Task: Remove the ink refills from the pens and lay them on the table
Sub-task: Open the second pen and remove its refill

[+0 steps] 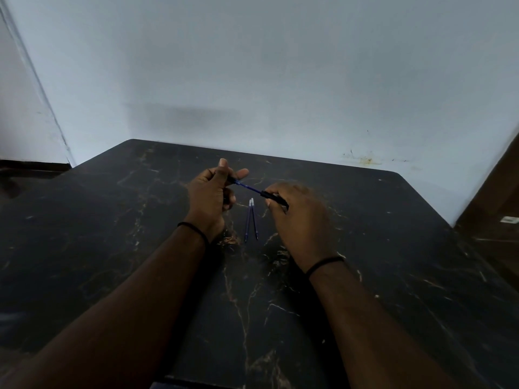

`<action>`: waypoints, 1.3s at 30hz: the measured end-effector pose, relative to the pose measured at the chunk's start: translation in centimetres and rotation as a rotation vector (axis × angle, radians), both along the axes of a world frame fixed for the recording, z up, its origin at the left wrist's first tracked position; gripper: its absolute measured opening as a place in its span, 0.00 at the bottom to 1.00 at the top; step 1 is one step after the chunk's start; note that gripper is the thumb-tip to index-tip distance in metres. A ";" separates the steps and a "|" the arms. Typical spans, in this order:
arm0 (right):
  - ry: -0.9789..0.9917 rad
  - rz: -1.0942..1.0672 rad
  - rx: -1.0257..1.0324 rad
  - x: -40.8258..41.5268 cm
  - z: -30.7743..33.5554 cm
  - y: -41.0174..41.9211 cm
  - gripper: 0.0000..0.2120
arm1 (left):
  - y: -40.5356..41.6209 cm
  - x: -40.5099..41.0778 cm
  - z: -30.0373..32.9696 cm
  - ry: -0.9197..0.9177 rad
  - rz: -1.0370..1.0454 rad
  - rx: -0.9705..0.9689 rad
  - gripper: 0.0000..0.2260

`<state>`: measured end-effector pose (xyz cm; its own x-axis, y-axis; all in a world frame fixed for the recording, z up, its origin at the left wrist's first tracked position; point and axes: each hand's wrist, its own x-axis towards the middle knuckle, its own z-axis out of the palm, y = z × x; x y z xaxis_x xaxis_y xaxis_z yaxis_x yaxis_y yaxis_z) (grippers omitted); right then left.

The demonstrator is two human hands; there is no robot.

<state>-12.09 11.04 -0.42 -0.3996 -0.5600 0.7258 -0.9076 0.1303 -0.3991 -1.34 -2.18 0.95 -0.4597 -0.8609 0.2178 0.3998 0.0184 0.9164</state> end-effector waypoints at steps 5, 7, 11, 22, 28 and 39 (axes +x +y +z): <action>-0.016 0.005 0.011 -0.1 0.0 0.0 0.07 | 0.1 0.1 0.1 -0.002 -0.005 0.012 0.15; -0.026 0.003 0.010 -0.1 0.0 0.0 0.07 | 0.2 0.1 0.2 -0.002 -0.002 0.024 0.15; -0.035 0.001 0.004 0.0 0.0 0.0 0.07 | 0.3 0.2 0.4 0.014 -0.004 0.042 0.16; -0.049 0.005 -0.002 0.0 0.0 0.0 0.07 | 0.0 0.2 0.2 0.011 0.000 0.051 0.15; -0.044 0.001 -0.020 0.1 0.0 0.0 0.07 | 0.1 0.1 0.2 -0.003 -0.002 0.015 0.15; -0.088 0.060 0.004 0.8 0.5 0.5 0.08 | 1.8 -1.1 -0.2 -0.061 -0.058 -0.054 0.13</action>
<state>-11.34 11.51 0.04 -0.4279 -0.5873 0.6870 -0.8750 0.0787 -0.4777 -2.46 -0.38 0.78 -0.5224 -0.8202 0.2333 0.3447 0.0471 0.9375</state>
